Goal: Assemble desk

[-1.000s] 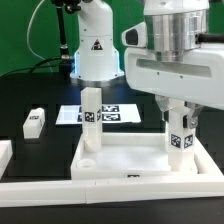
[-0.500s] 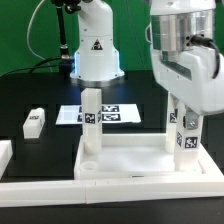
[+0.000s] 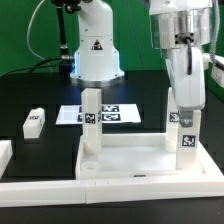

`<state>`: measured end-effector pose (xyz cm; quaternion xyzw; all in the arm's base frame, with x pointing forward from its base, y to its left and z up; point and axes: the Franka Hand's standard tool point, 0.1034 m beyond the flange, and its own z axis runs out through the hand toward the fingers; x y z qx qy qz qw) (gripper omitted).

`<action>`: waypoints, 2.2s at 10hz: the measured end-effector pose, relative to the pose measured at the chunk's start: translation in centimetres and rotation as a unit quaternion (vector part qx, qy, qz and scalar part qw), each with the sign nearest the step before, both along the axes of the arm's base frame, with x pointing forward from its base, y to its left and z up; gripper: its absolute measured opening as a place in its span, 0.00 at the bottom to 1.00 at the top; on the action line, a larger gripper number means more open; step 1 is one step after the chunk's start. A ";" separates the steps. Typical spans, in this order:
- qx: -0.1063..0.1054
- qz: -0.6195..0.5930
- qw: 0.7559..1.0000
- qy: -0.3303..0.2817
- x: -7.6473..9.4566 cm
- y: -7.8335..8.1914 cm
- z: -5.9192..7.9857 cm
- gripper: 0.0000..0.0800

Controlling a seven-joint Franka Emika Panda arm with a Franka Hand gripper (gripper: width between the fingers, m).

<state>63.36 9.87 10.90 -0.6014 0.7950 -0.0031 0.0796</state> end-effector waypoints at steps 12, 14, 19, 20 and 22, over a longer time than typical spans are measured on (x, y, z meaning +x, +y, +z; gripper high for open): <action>0.021 0.000 0.998 -0.056 -1.4 -4.9 4.7 0.81; 0.022 0.000 0.998 -0.060 -1.5 -5.0 4.6 0.81; 0.019 0.012 0.998 -0.061 -1.6 -5.0 4.5 0.81; 0.010 0.066 0.995 -0.068 -2.3 -6.3 4.7 0.81; -0.007 0.156 0.984 -0.082 -4.6 -10.8 5.7 0.81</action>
Offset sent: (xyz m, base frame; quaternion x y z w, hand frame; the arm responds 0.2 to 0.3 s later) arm 0.0164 0.0030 -0.0025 0.0263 -0.0368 0.2404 0.9696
